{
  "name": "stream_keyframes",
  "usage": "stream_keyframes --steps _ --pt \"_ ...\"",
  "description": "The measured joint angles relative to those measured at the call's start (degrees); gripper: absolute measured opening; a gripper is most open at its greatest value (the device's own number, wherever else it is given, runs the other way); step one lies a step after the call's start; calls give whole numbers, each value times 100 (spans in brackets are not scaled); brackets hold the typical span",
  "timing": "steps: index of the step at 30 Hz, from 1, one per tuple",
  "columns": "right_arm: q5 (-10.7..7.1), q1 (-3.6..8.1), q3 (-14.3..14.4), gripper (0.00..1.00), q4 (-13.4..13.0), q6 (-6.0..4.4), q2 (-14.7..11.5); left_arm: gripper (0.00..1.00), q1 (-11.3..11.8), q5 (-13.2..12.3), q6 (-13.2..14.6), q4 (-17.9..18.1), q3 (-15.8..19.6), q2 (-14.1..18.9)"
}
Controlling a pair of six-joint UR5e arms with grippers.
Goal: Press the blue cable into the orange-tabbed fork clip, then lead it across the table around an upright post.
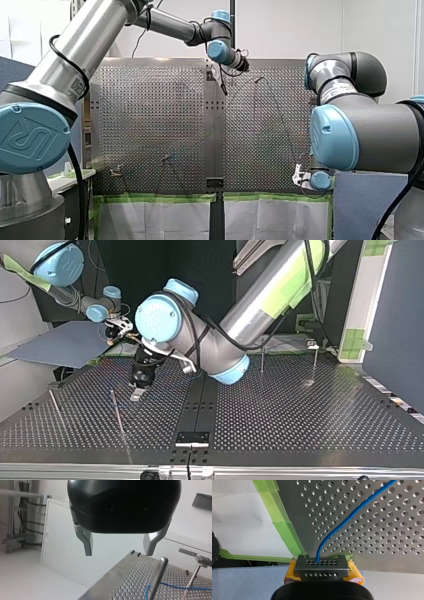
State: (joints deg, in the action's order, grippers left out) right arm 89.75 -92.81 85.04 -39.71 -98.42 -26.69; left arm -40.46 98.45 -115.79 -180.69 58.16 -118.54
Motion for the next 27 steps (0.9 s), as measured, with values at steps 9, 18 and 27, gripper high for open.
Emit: stream_keyframes --steps 9,18,27 --pt "0 -11 0 0 6 -4 0 100 -26 -86 377 -20 -132 -30" --pt "0 -19 0 0 22 -4 0 100 -119 -18 746 -317 -448 -438" --pt "0 -22 0 0 24 -2 0 100 -155 429 1233 -653 -565 -548"
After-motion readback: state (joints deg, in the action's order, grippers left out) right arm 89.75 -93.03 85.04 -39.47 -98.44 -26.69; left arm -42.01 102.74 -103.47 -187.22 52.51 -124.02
